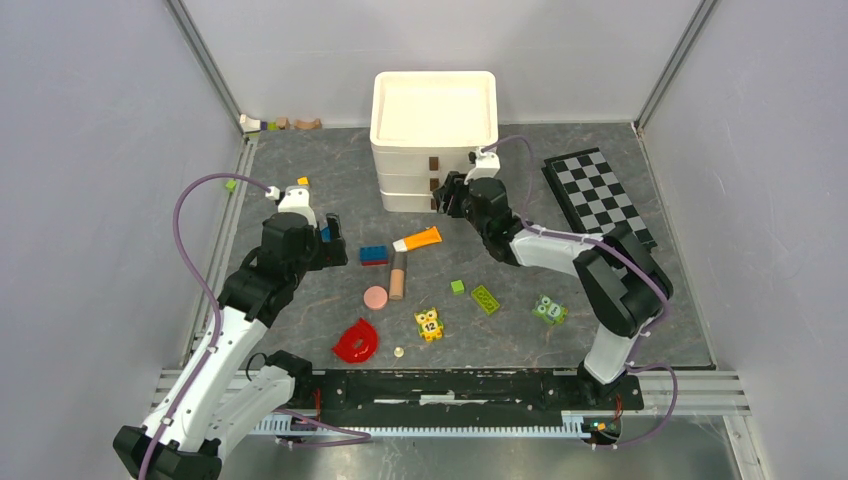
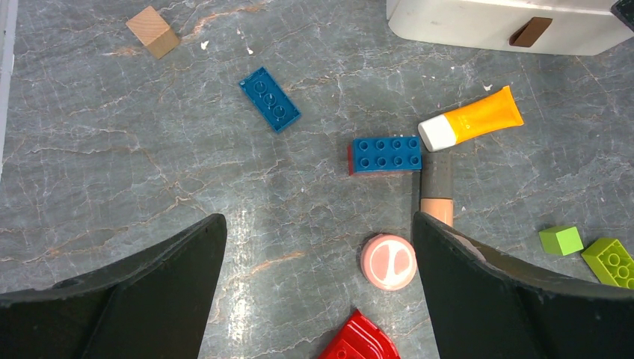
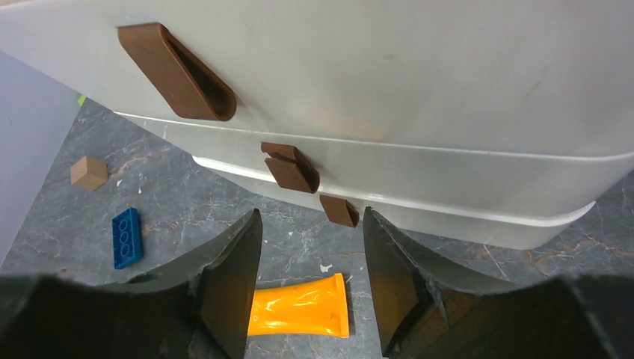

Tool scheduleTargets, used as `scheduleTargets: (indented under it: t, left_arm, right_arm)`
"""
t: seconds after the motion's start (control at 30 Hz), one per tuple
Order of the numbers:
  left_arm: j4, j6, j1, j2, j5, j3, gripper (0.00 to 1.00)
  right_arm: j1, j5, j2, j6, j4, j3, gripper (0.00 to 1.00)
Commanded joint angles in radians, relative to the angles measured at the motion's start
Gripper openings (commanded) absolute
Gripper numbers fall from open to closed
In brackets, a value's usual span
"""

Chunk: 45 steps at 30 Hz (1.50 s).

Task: Organize the makeup
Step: Open the drawer in the storage box.

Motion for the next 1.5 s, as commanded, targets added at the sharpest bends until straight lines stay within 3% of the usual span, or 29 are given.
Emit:
scheduleTargets:
  t: [0.0, 0.43, 1.1, 1.2, 1.47]
  left_arm:
    - [0.039, 0.033, 0.005, 0.001, 0.002, -0.002, 1.00]
    - [0.043, 0.033, 0.004, 0.011, 0.020, -0.002, 1.00]
    - [0.050, 0.034, 0.005, 0.012, 0.041, -0.002, 1.00]
    - [0.049, 0.034, 0.004, 0.013, 0.043, 0.000, 1.00]
    - [0.050, 0.034, 0.006, 0.012, 0.042, 0.000, 1.00]
  right_arm:
    - [-0.004, 0.026, 0.021, 0.006, 0.144, -0.040, 0.59]
    - [-0.021, 0.028, 0.172, 0.109, 0.345, -0.056, 0.59]
    - [-0.041, -0.050, 0.354, 0.242, 0.426, 0.041, 0.58]
    - [-0.040, -0.054, 0.364, 0.253, 0.432, 0.049, 0.52]
    - [-0.042, -0.062, 0.383, 0.267, 0.420, 0.064, 0.25]
